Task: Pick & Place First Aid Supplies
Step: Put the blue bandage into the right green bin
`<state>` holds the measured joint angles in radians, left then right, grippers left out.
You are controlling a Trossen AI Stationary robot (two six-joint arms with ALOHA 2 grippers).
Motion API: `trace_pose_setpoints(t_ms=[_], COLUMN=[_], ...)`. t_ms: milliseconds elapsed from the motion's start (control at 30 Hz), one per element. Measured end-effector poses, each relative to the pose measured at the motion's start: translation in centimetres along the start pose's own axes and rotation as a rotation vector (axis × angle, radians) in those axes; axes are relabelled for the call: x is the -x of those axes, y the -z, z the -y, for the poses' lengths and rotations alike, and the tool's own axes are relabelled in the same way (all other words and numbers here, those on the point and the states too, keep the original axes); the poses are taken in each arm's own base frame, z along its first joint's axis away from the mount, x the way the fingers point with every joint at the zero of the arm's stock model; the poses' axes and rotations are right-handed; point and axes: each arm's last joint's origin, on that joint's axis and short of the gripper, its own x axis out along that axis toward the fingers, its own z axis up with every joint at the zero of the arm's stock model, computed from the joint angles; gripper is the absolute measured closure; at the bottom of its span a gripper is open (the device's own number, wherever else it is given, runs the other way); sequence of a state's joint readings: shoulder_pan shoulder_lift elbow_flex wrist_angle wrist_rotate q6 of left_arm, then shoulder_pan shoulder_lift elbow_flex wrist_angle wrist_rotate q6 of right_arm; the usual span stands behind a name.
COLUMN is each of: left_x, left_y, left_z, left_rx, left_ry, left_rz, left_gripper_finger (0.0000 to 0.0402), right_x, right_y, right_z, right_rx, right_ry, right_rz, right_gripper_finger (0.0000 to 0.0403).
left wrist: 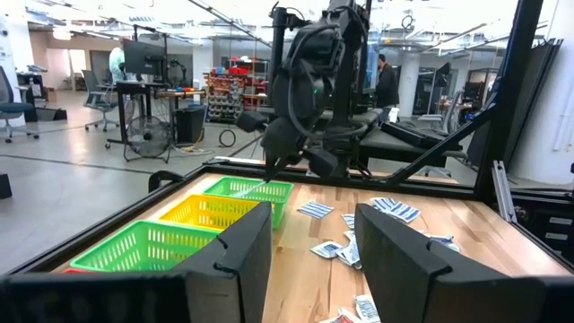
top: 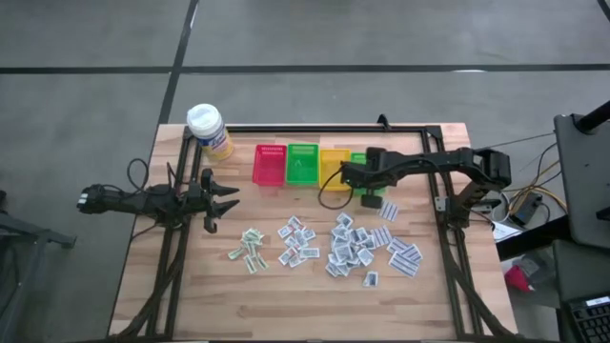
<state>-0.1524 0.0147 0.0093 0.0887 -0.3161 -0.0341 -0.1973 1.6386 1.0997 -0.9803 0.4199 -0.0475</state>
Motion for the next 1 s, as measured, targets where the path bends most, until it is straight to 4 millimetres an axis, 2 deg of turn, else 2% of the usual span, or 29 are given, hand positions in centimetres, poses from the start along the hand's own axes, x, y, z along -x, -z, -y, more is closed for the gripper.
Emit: trace_pose_setpoints(t_ms=[800,1000], left_x=[0.0,0.0], left_y=[0.0,0.0], left_z=[0.0,0.0], left_rx=[0.000,0.000], left_ry=[0.000,0.000], left_rz=[-0.001,0.000], left_gripper_finger=[0.0243,0.0243], right_x=[-0.6,0.1], right_y=[-0.2,-0.9], right_z=[1.3,2.0], right_rx=[-0.115,-0.108], right_ry=[-0.006,-0.002], right_rz=[0.018,0.051], right_gripper_finger=[0.0393,0.0360])
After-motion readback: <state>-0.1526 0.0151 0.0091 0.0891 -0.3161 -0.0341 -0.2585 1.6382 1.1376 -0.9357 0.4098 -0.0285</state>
